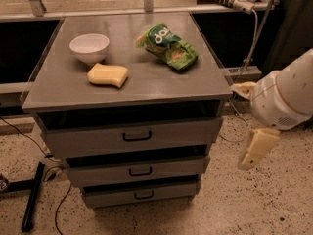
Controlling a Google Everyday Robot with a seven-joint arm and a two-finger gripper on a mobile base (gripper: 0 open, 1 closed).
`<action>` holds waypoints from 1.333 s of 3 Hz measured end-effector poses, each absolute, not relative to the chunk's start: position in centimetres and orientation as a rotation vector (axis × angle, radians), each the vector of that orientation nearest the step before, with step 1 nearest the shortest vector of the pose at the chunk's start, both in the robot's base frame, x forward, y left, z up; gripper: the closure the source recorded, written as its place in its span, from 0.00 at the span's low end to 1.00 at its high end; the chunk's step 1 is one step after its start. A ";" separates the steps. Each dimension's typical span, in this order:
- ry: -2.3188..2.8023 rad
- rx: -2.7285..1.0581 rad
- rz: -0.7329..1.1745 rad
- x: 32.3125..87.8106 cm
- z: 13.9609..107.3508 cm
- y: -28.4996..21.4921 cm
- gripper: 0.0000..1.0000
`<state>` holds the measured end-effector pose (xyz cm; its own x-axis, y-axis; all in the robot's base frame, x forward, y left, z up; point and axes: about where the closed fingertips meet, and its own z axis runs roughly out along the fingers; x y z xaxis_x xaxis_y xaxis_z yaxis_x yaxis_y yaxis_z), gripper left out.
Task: Open top drawer
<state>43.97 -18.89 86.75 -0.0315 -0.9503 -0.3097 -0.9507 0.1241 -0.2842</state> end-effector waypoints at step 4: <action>1.808 -1.785 0.105 51.6 74.9 -18.5 0.00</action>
Offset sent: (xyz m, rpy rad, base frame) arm 0.0773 -0.0257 -0.0766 0.1499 -0.1302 0.0383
